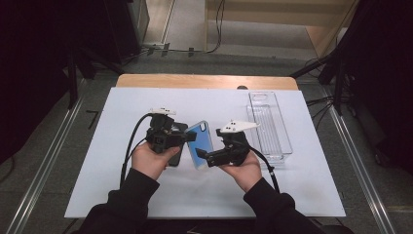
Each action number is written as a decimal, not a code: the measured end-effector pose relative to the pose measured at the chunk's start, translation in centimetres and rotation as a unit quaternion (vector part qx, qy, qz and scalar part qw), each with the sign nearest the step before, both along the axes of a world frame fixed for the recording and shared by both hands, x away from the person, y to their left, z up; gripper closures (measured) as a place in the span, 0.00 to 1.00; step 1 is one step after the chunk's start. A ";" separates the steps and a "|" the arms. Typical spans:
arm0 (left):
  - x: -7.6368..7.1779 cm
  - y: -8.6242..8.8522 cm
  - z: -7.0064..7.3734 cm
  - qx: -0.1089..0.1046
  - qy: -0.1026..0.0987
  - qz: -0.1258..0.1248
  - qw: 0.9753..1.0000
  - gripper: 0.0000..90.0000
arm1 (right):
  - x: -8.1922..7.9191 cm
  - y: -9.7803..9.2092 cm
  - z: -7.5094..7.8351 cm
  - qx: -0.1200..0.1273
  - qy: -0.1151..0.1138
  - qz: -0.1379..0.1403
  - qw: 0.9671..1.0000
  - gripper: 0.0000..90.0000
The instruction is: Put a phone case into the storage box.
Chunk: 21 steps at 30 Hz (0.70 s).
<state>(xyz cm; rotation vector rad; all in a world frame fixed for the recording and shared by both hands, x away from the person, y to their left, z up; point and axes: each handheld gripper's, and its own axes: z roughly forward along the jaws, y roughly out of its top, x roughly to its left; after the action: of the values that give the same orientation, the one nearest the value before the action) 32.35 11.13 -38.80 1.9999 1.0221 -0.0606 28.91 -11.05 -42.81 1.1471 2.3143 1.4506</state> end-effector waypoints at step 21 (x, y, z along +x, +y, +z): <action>-0.8 -1.5 -0.1 -0.002 -0.004 -0.015 1.000 0.90 | 0.2 1.6 -1.0 -0.027 -0.004 -0.026 0.999 0.06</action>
<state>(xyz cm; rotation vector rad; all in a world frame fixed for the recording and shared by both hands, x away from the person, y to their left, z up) 31.53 9.58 -38.87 2.0103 0.9866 -0.0715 29.06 -9.47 -43.81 1.1760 2.2846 1.3646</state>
